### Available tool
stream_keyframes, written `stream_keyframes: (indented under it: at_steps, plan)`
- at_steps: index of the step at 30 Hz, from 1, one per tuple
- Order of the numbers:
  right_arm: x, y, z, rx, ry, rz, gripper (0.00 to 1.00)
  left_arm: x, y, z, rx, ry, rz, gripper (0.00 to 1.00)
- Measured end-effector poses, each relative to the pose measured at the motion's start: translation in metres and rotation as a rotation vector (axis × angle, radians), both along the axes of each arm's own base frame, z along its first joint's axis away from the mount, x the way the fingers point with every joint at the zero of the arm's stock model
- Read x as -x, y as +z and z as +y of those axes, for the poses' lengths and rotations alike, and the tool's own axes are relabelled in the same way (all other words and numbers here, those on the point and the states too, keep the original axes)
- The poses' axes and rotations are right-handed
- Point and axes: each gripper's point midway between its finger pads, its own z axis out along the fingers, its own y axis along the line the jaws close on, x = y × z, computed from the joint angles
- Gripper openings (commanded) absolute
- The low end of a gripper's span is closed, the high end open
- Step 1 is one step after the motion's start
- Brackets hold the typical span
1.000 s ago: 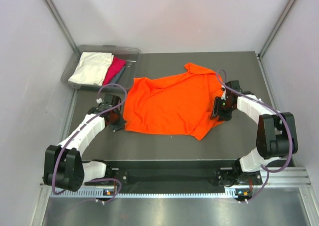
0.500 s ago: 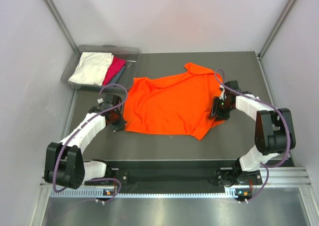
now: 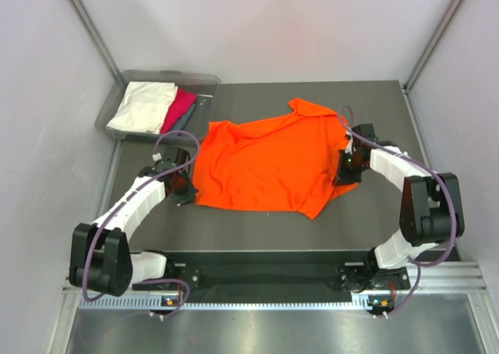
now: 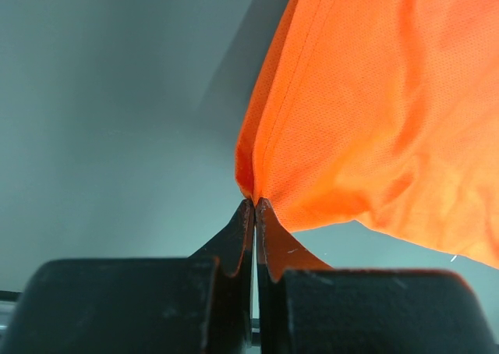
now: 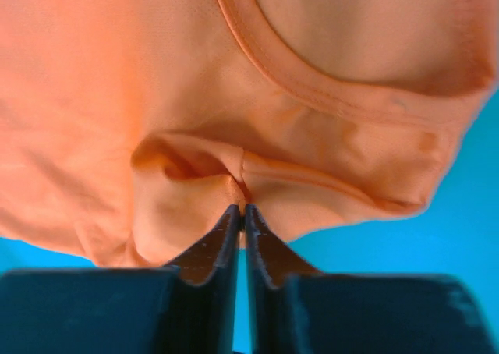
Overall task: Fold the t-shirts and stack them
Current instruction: Flatten the tshirt out
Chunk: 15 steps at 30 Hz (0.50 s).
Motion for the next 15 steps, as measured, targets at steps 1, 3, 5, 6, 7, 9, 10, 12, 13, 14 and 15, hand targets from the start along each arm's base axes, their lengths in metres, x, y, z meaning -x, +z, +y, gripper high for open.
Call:
stream_keyframes:
  at_steps: [1, 3, 5, 6, 7, 9, 10, 12, 13, 14, 15]
  plan:
    - [0.001, 0.004, -0.002, 0.008, -0.007, -0.005, 0.0, 0.0, 0.001, 0.0, 0.0, -0.001, -0.001, 0.0]
    - [0.001, 0.016, -0.005, 0.023, -0.027, -0.019, 0.0, -0.001, 0.002, 0.0, -0.001, -0.004, -0.004, 0.0]
    - [-0.001, 0.035, -0.01, 0.046, -0.053, -0.06, 0.0, -0.003, 0.005, 0.0, -0.003, -0.01, -0.008, 0.0]
    - [-0.003, 0.046, -0.013, 0.056, -0.067, -0.086, 0.0, -0.004, 0.008, 0.0, -0.004, -0.015, -0.014, 0.0]
    - [-0.006, 0.058, -0.015, 0.064, -0.085, -0.118, 0.0, -0.005, 0.01, 0.0, -0.005, -0.021, -0.02, 0.0]
    - [-0.014, 0.086, -0.022, 0.079, -0.129, -0.2, 0.0, -0.008, 0.018, -0.001, -0.006, -0.032, -0.038, 0.0]
    - [-0.019, 0.104, -0.026, 0.085, -0.158, -0.252, 0.0, -0.01, 0.023, -0.001, -0.006, -0.041, -0.051, 0.0]
    - [-0.027, 0.136, -0.032, 0.091, -0.206, -0.341, 0.0, -0.017, 0.036, -0.003, -0.001, -0.057, -0.087, 0.0]
    - [-0.031, 0.153, -0.035, 0.091, -0.231, -0.386, 0.0, -0.02, 0.043, -0.005, 0.005, -0.068, -0.106, 0.0]
    - [-0.035, 0.168, -0.038, 0.09, -0.252, -0.425, 0.0, -0.024, 0.051, -0.007, 0.016, -0.081, -0.129, 0.0]
    - [-0.038, 0.185, -0.043, 0.091, -0.276, -0.472, 0.0, -0.028, 0.06, -0.01, 0.026, -0.093, -0.154, 0.0]
